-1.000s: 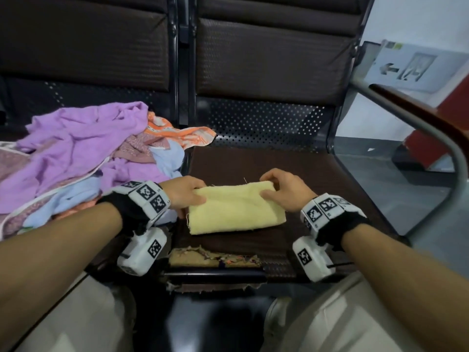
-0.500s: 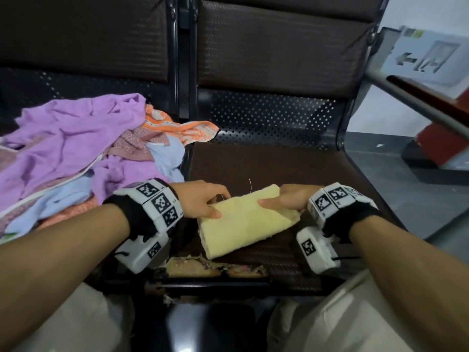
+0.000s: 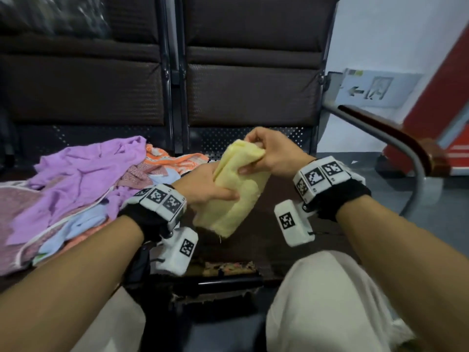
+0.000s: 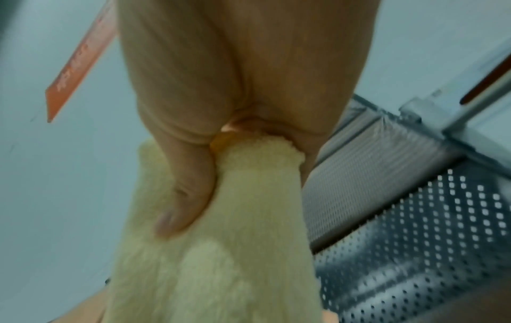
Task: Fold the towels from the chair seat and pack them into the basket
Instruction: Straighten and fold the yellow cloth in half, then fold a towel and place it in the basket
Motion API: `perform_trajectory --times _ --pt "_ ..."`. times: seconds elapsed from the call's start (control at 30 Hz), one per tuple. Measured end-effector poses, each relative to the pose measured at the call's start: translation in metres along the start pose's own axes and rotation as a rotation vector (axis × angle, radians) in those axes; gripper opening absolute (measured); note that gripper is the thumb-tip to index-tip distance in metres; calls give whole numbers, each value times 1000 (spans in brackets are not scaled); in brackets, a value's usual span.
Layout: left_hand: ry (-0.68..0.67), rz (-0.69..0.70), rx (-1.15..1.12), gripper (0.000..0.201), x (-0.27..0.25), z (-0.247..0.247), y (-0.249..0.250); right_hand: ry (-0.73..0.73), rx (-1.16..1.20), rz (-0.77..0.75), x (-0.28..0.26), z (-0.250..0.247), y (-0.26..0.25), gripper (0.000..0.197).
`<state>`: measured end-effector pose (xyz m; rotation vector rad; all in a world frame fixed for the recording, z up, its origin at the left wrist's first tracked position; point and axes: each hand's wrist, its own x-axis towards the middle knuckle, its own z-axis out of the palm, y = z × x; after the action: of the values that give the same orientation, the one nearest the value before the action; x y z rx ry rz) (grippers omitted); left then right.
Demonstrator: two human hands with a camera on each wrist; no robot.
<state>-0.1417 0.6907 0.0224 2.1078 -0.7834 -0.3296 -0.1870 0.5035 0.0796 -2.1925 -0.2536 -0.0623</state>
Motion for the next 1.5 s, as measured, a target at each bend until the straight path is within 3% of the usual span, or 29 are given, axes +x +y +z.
perform_trajectory --times 0.07,0.13,0.37,0.53,0.63,0.77,0.9,1.0,1.13,1.23,1.5 --pt "69 -15 -37 25 -6 -2 13 142 -58 -18 -17 -21 -16 49" --pt "72 -11 -28 19 -13 -3 33 258 -71 -22 -36 -39 -31 44" --pt "22 119 116 21 -42 0 136 566 -51 -47 -128 -91 -70 27" --pt "-79 204 266 27 -45 55 200 654 61 51 -218 -124 -42 21" --pt "-204 261 311 21 -41 107 218 633 108 180 -283 -129 -1 20" --pt "-396 293 406 32 -31 197 219 646 155 401 -378 -117 68 26" --pt "-610 269 544 47 -34 305 201 721 235 581 -453 -86 125 33" --pt "-779 215 551 46 -46 373 174 744 284 685 -491 -59 161 29" --pt "-913 129 560 35 -62 427 130 615 165 820 -512 -26 203 31" --pt "-971 62 600 33 -68 449 106 483 98 918 -508 -7 235 45" --pt "-985 -60 674 37 -57 454 85 322 22 1116 -465 22 289 53"
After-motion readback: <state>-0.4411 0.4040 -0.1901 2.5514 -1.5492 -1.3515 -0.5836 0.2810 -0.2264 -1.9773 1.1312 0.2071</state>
